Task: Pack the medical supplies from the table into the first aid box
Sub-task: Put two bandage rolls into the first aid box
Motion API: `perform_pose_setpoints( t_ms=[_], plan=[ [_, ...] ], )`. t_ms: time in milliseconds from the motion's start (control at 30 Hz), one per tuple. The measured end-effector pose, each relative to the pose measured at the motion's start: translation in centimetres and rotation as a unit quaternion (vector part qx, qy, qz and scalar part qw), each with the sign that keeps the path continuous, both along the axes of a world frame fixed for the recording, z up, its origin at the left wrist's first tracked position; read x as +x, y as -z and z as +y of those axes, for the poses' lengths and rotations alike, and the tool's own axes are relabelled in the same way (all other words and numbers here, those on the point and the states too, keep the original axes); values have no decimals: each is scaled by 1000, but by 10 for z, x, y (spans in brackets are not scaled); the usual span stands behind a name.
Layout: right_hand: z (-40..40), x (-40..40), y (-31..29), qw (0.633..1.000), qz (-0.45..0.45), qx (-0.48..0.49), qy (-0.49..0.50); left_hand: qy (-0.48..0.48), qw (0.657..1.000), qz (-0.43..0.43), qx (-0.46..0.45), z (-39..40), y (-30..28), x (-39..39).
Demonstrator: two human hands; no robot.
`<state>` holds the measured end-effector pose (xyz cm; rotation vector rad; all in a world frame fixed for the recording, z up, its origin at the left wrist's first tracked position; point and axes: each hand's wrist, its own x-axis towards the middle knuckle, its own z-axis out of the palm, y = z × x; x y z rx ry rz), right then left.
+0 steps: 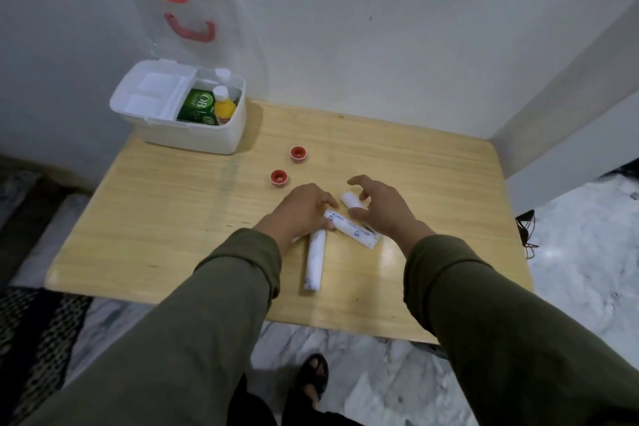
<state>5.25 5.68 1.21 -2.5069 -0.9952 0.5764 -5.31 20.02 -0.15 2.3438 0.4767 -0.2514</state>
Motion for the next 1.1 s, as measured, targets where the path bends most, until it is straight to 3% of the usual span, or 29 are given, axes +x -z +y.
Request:
perform_pose_setpoints(
  t_ms=[233, 467, 700, 1100],
  plan=[
    [1, 7, -1, 1000, 14, -6, -10, 11, 1000, -11, 10, -1, 2, 7],
    [4, 8, -6, 999, 3, -45, -12, -55, 986, -48, -149, 7, -5, 6],
    [7, 5, -3, 999, 32, -39, 19, -157, 956, -100, -227, 7, -14, 3],
    [39, -4, -61, 998, 2, 55, 44, -195, 953, -179, -146, 47, -68, -12]
  ],
)
